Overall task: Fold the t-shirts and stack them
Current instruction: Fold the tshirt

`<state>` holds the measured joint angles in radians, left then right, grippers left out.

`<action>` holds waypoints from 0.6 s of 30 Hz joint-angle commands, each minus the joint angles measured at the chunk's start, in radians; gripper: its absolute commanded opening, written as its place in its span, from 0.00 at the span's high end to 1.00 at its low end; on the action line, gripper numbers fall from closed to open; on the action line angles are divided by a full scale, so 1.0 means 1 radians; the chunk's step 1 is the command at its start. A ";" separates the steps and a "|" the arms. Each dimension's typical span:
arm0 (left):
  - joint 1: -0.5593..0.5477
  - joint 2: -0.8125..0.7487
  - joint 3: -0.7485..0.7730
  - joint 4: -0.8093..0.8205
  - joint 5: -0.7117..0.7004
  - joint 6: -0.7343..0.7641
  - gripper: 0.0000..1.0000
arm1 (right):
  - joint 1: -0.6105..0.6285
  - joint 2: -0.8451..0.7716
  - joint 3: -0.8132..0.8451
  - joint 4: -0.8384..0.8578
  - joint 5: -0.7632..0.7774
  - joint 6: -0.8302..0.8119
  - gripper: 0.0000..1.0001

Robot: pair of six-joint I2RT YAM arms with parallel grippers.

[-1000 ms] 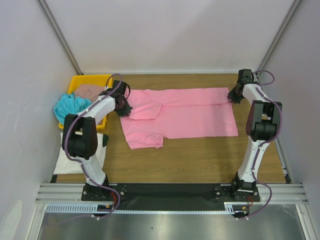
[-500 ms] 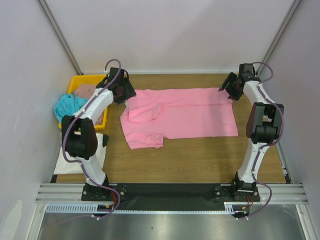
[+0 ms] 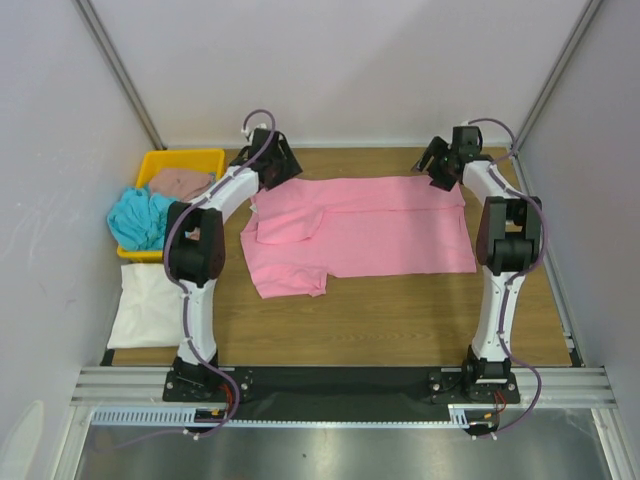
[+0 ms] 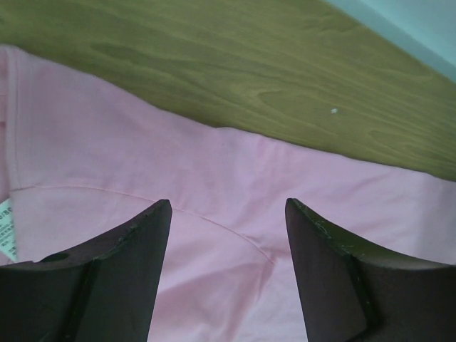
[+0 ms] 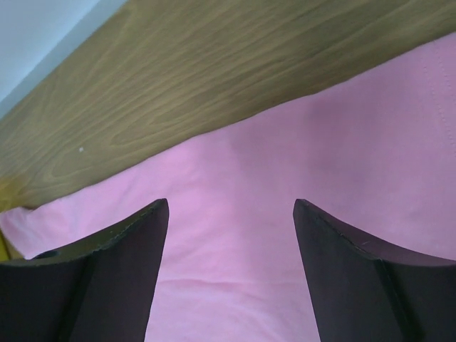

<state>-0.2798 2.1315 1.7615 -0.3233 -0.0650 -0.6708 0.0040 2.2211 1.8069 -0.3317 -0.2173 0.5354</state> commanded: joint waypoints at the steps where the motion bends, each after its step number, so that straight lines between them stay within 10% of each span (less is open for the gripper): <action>1: 0.011 0.037 0.027 0.079 0.014 -0.082 0.29 | -0.010 0.029 0.058 0.010 0.035 0.008 0.23; 18: 0.079 0.215 0.061 0.109 0.091 -0.243 0.29 | -0.047 0.155 0.118 -0.012 0.059 0.047 0.23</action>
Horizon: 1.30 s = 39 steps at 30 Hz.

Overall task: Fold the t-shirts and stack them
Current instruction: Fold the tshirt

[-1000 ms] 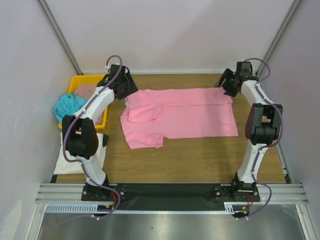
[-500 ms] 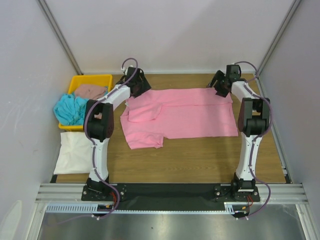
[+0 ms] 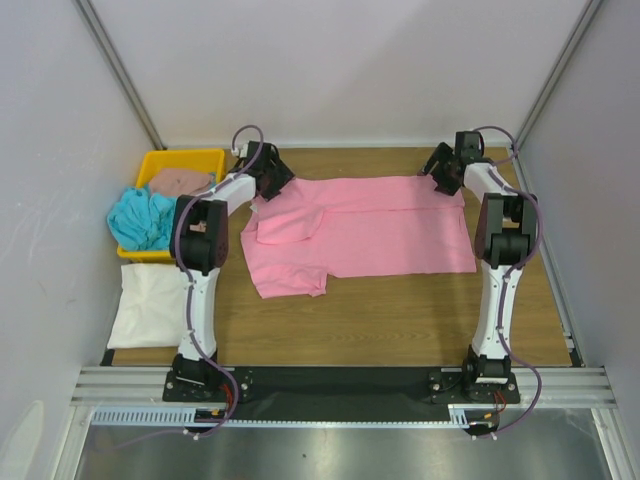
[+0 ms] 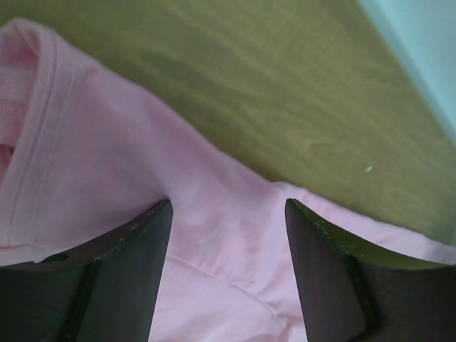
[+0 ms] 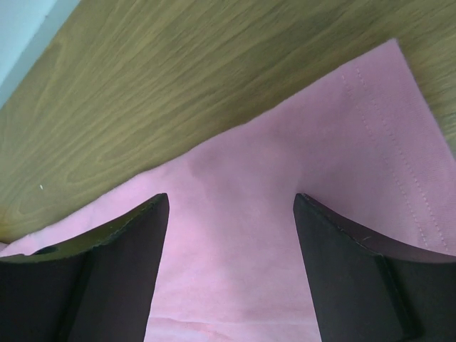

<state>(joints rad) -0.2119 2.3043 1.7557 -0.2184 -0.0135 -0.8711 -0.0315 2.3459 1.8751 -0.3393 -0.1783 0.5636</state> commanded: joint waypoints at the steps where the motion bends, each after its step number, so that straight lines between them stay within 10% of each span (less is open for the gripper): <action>1: 0.012 0.055 0.094 -0.001 0.047 -0.051 0.29 | -0.015 0.039 0.056 -0.009 0.020 0.021 0.23; 26: 0.068 0.282 0.485 -0.012 0.109 -0.051 0.28 | -0.033 0.236 0.374 0.056 -0.024 0.067 0.22; 39: 0.054 -0.269 0.234 0.016 0.202 0.193 0.23 | -0.033 -0.247 0.141 0.057 -0.087 -0.057 0.14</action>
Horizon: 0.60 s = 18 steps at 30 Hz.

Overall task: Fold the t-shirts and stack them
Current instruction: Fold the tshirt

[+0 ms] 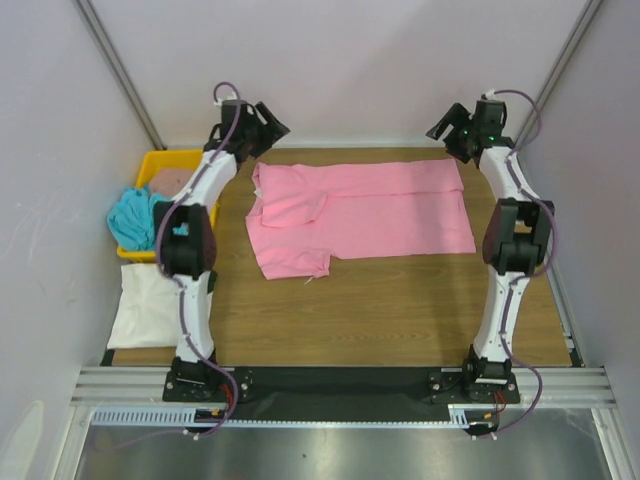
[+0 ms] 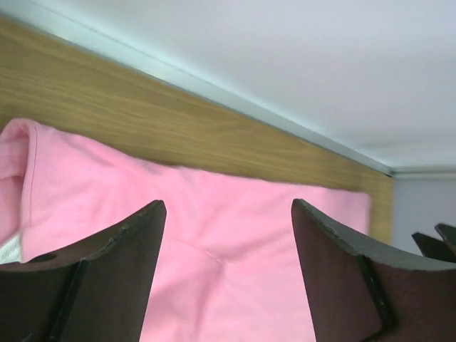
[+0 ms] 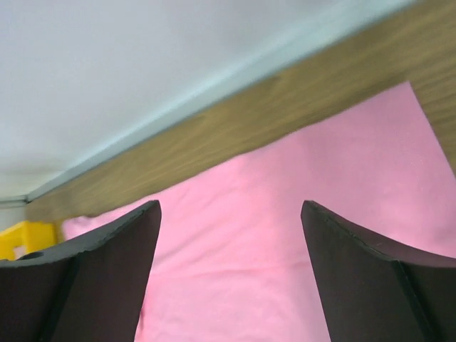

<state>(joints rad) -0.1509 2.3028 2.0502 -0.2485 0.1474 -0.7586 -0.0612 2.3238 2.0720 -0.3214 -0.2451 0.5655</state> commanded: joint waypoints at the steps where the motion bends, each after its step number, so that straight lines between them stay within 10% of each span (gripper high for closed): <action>1: -0.009 -0.314 -0.167 0.037 0.037 0.085 0.22 | -0.003 -0.259 -0.138 0.039 -0.007 -0.064 0.13; 5: -0.016 -0.616 -0.509 0.069 0.043 0.087 0.00 | -0.008 -0.435 -0.391 0.050 0.030 -0.067 0.10; 18: -0.032 -1.221 -1.317 -0.026 -0.026 -0.007 0.01 | -0.011 -0.931 -1.056 -0.045 0.098 0.020 0.00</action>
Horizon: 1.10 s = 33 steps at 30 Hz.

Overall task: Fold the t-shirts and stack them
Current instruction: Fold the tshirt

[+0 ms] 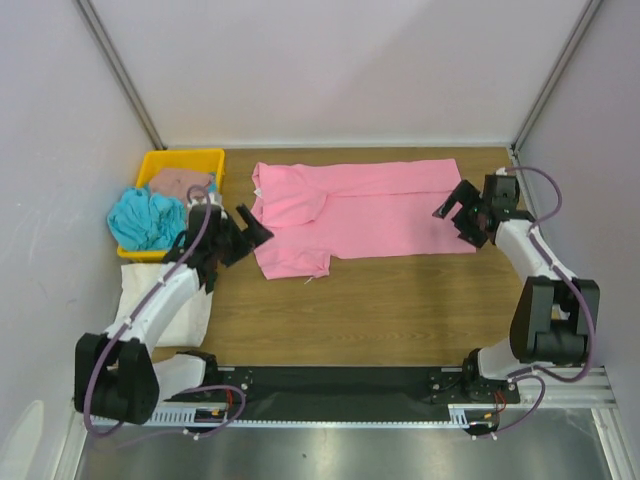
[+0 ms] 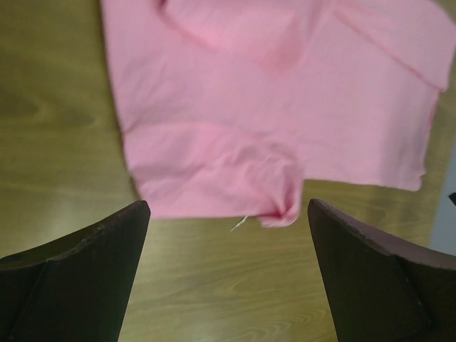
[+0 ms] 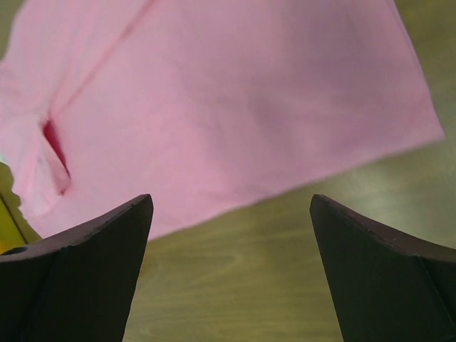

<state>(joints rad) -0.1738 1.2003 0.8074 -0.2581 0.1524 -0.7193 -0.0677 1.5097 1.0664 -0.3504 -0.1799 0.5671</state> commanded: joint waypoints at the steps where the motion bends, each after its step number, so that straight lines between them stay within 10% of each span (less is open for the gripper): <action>1: -0.010 -0.142 -0.139 -0.006 -0.037 -0.057 0.01 | -0.004 -0.138 -0.069 -0.021 0.028 0.027 0.00; 18: -0.024 -0.032 -0.395 0.382 -0.028 -0.161 0.02 | 0.305 -0.201 -0.270 0.201 -0.115 0.051 0.00; 33: -0.053 0.242 -0.335 0.537 0.075 -0.158 0.04 | 0.568 0.102 -0.312 0.668 -0.130 0.321 0.00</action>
<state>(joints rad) -0.2153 1.3884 0.4549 0.2684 0.1871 -0.8829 0.4732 1.5539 0.7460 0.1555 -0.3225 0.7925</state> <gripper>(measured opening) 0.964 0.994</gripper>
